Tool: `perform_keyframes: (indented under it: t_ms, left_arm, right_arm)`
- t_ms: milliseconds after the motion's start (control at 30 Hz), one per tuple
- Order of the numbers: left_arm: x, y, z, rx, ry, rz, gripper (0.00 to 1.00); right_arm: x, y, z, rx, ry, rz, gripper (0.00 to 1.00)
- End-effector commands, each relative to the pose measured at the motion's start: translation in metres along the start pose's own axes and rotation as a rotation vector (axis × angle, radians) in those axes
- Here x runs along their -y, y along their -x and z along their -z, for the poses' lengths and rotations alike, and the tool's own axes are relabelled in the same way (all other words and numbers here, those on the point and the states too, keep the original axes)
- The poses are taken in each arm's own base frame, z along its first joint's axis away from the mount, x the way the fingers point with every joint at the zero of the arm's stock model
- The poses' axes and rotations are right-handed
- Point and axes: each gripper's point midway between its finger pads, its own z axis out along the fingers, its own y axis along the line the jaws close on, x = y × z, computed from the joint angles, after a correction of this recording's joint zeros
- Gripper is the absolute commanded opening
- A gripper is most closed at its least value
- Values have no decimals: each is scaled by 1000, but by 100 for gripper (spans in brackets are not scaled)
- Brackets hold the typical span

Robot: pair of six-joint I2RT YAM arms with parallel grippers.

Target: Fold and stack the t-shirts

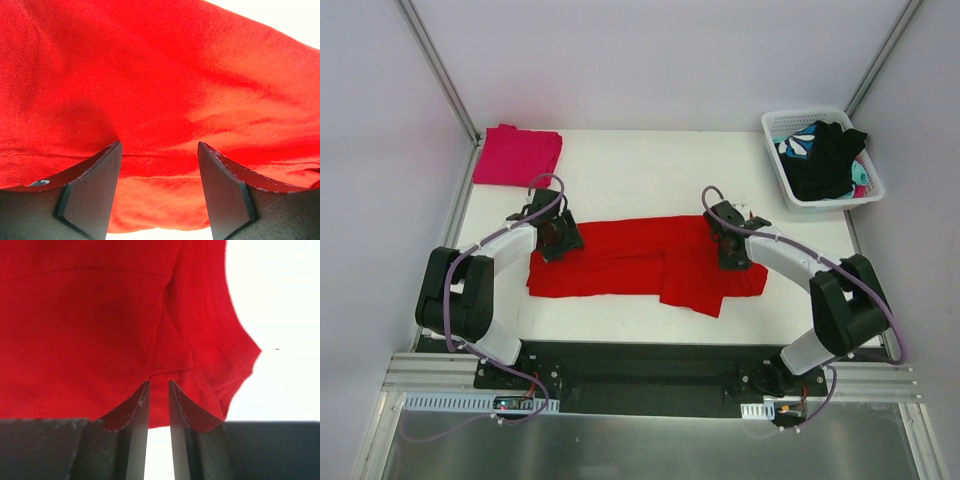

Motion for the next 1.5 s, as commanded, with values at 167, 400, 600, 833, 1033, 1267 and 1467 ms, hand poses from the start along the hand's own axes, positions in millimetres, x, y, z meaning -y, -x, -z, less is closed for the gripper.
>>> perform_keyframes:
  t_ms: [167,400,600,833,1033,1267,1467]
  left_arm:
    - [-3,4,13,20,13,-11,62]
    - [-11,-5,21,16,30,18,62]
    - [-21,-16,27,20,64,58,61]
    - [-26,-16,32,42,92,42,61]
    - [-23,-3,35,77,131,9,61]
    - [-14,-13,25,26,134,-24,60]
    - [-18,-26,16,-5,168,-30,60]
  right_arm:
    - [-20,7,-20,-52,37,-45,15]
    - [5,11,-28,-109,-131,-66,7]
    - [5,10,-44,-169,-68,-175,8]
    - [3,20,-42,-170,-37,-194,7]
    - [11,55,2,-43,-11,-192,8]
    - [-23,47,26,-33,121,-168,10]
    - [-45,12,-14,-144,145,-153,9]
